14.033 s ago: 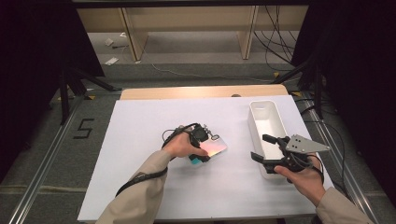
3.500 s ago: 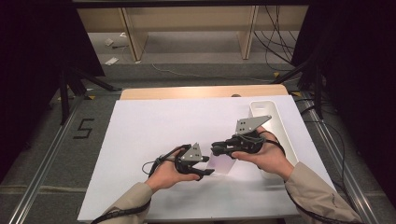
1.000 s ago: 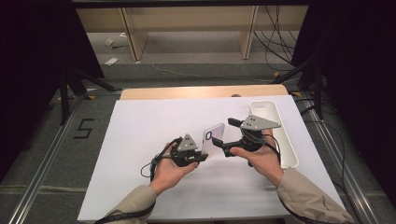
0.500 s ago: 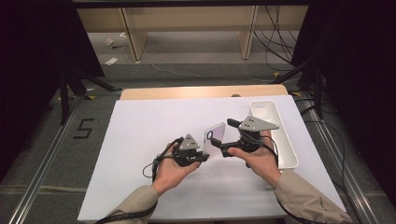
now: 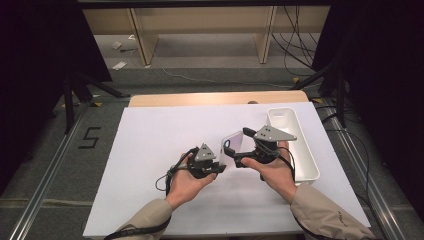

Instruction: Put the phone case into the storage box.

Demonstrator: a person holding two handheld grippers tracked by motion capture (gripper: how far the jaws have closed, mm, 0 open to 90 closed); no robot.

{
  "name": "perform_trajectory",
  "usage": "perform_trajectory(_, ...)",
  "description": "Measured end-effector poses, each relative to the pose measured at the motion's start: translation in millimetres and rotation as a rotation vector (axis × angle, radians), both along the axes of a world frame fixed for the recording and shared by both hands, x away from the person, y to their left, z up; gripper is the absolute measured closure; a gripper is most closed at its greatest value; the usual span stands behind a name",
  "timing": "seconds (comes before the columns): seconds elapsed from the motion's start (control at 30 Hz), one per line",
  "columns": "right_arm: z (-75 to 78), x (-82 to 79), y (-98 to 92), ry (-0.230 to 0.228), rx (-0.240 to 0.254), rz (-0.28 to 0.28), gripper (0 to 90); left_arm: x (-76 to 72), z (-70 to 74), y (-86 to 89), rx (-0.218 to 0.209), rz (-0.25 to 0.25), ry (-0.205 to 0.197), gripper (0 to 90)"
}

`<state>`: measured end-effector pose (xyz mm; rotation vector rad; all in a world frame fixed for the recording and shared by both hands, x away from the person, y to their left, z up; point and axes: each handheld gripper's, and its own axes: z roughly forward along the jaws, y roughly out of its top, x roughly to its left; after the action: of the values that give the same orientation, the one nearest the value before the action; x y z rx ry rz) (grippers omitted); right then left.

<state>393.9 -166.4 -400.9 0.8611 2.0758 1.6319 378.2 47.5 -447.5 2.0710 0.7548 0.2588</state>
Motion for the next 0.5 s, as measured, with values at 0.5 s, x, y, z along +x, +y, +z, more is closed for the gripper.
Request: perform_trajectory(0.5, -4.8, -0.1, 4.7, 0.013, 0.004, -0.018, 7.6, -0.6, -1.3, -6.2, 0.003, -0.001, -0.007, 80.7)
